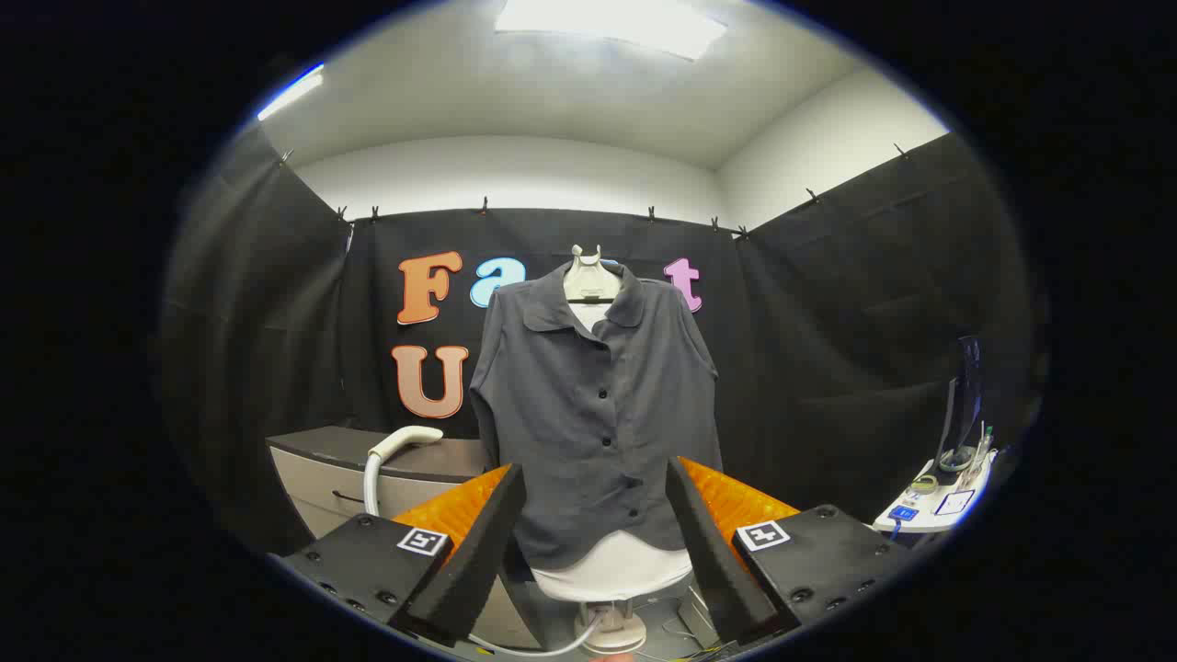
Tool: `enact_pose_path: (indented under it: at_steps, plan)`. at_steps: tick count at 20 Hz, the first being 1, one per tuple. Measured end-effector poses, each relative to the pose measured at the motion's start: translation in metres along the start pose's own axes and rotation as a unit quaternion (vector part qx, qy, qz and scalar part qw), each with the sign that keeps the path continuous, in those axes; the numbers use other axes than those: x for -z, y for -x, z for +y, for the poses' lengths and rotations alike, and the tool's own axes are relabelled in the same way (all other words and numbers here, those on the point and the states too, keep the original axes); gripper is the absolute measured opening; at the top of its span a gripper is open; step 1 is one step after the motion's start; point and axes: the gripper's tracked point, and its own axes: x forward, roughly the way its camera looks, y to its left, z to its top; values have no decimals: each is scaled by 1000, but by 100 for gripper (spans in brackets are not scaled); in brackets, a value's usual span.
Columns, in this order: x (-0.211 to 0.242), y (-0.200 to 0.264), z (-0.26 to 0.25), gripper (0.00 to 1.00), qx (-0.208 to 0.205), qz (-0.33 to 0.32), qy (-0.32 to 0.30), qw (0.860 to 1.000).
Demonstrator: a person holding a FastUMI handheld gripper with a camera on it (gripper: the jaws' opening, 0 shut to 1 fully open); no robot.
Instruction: Iron the clothes twice with a garment steamer, once on the left side and once on the right side.
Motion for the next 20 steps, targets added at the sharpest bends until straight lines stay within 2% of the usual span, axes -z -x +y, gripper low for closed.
enact_pose_path:
  at_steps: [20]
  plan:
    - [-1, 3, 4, 98, -2, -2, 14, 1000]
